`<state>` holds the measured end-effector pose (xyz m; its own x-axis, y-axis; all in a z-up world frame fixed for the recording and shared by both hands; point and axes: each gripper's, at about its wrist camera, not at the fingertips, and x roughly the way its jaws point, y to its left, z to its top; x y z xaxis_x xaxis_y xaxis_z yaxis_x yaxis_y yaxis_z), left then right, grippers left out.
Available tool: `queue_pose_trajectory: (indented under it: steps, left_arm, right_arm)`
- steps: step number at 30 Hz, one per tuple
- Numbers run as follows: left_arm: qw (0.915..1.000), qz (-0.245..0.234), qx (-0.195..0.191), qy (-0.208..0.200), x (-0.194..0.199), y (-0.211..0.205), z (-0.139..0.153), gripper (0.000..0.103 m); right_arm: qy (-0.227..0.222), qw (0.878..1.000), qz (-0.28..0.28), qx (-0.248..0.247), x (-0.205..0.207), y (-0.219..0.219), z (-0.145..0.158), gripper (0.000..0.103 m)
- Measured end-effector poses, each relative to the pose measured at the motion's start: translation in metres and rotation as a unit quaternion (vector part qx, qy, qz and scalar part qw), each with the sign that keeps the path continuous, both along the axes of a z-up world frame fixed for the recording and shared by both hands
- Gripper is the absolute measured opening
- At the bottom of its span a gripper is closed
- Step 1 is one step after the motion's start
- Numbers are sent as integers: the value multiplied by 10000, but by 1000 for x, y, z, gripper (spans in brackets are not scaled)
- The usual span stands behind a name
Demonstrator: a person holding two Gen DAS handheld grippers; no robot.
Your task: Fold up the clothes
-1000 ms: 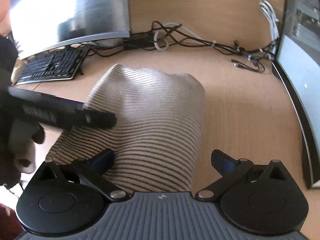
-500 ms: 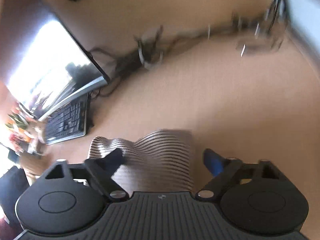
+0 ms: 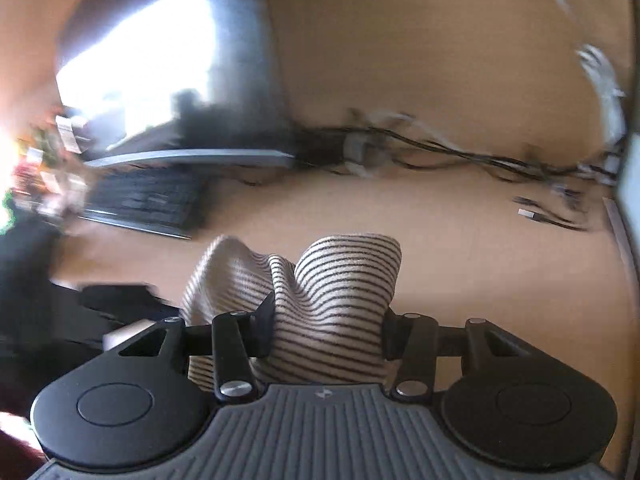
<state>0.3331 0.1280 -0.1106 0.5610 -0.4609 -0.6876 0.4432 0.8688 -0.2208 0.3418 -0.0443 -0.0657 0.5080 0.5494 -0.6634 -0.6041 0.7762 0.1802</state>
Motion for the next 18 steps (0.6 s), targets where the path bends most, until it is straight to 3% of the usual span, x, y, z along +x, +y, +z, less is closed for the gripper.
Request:
queue_pose_trajectory:
  steps: [3,5,9,16,18]
  left_arm:
    - [10000,-2,72,-16,4,-4,0,103]
    - [9999,-24,102,-11,4,-4,1,103]
    - [9999,-42,104,-21,3,-1,1,103]
    - [10000,-18,73,-45,3,1,0,103]
    - [10000,-1,50,-5,3,2,-1,103]
  right_arm:
    - [160,9993,-294,-143,13,-2,-21,56]
    - [271,9985,-466,25,10,-13,-17,67]
    - [631,9954,-549,459,-10,-44,-6,78]
    - [2030,9682,-632,1317,-58,-78,-44,80]
    - [2098,9677,-529,1293,-68,-69,-51,68]
